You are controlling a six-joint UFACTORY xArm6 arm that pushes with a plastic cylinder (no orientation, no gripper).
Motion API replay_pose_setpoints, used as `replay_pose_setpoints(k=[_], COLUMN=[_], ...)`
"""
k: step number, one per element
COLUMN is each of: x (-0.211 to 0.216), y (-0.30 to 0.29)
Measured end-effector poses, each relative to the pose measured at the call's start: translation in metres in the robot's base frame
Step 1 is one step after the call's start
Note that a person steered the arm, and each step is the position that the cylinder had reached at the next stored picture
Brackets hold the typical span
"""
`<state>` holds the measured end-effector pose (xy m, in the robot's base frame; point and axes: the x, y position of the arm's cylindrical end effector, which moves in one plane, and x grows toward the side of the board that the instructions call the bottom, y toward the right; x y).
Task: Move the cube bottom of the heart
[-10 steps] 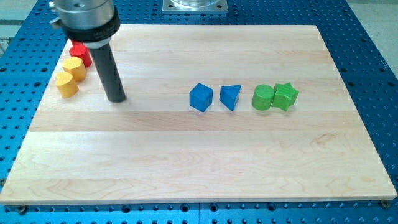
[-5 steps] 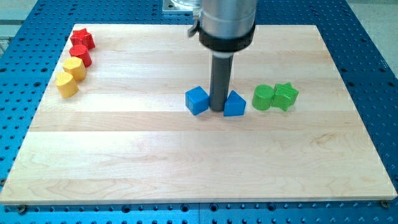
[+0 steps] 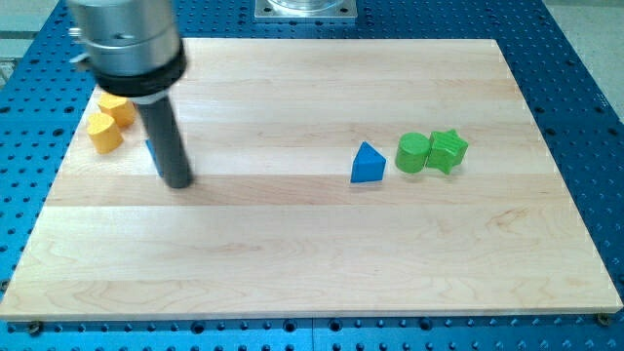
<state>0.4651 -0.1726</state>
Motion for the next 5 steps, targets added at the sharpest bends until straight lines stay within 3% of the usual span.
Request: replay_pose_setpoints(k=[1, 2, 4, 5], x=[0.024, -0.017, -0.024, -0.023], y=[0.056, 0.061, 0.010, 0.018])
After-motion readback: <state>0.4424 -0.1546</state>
